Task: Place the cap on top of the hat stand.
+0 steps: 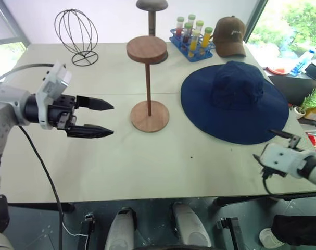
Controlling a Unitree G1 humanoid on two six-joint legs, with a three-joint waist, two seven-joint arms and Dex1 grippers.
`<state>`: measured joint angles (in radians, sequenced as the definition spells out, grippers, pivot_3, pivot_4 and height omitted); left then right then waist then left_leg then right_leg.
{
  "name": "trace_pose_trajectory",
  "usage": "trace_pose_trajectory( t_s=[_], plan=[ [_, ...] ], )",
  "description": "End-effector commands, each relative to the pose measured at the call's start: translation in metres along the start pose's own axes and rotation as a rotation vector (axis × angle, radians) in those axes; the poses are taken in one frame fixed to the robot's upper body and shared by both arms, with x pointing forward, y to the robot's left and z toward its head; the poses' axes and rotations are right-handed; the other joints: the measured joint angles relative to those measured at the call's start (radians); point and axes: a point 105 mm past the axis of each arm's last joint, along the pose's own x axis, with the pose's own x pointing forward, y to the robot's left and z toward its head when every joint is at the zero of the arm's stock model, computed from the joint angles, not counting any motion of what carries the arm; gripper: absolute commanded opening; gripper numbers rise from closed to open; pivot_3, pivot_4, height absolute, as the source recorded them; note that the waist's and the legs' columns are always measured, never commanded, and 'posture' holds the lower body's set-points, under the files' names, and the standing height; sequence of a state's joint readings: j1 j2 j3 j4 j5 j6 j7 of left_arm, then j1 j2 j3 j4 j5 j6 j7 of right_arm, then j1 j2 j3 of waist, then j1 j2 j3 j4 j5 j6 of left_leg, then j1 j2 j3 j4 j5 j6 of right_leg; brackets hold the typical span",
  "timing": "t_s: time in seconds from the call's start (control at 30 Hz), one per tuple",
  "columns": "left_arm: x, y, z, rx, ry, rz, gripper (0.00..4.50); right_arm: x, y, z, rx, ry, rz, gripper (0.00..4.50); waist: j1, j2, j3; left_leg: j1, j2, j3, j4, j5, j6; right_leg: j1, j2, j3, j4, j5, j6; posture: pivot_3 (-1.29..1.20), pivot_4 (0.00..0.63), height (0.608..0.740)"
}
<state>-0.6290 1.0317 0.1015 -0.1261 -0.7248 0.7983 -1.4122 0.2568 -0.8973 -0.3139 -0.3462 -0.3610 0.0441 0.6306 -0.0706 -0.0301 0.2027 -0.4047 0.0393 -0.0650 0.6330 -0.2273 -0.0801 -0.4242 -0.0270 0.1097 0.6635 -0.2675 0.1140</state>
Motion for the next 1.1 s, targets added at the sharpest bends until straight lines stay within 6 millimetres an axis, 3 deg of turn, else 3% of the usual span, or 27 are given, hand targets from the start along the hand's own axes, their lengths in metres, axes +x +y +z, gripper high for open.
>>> trace_pose_trajectory(
  t_s=[0.03,0.37,0.63,1.1],
  plan=[
    [-0.001,-0.004,0.008,0.034,-0.011,0.008,4.50,0.011,0.002,0.000,-0.074,0.029,-0.048,4.48,0.002,0.000,0.000,0.000,0.000,0.000,0.000,0.000,0.000,0.000,0.000,0.000,0.000,0.000,0.000,0.00,0.150,0.740],
    [-0.004,-0.007,0.011,0.031,-0.020,0.054,4.50,0.051,0.022,0.031,0.014,-0.059,-0.050,4.48,-0.002,-0.002,-0.001,0.001,0.000,0.000,0.000,0.000,0.000,0.000,0.000,0.000,0.001,0.000,0.000,0.00,0.150,0.740],
    [-0.007,-0.008,0.014,0.038,-0.024,0.084,4.50,0.079,0.012,0.026,0.005,-0.038,-0.100,4.48,-0.004,-0.009,-0.005,0.016,0.001,0.000,-0.001,0.000,0.000,0.016,0.001,0.000,-0.002,-0.002,-0.006,0.00,0.150,0.740],
    [-0.009,-0.012,0.017,0.044,-0.026,0.093,4.50,0.127,0.017,0.022,-0.046,-0.020,-0.140,4.48,-0.004,-0.023,-0.013,0.020,0.001,0.000,-0.001,0.000,0.000,0.020,0.001,0.000,-0.002,-0.002,-0.006,0.00,0.150,0.740]
  ],
)
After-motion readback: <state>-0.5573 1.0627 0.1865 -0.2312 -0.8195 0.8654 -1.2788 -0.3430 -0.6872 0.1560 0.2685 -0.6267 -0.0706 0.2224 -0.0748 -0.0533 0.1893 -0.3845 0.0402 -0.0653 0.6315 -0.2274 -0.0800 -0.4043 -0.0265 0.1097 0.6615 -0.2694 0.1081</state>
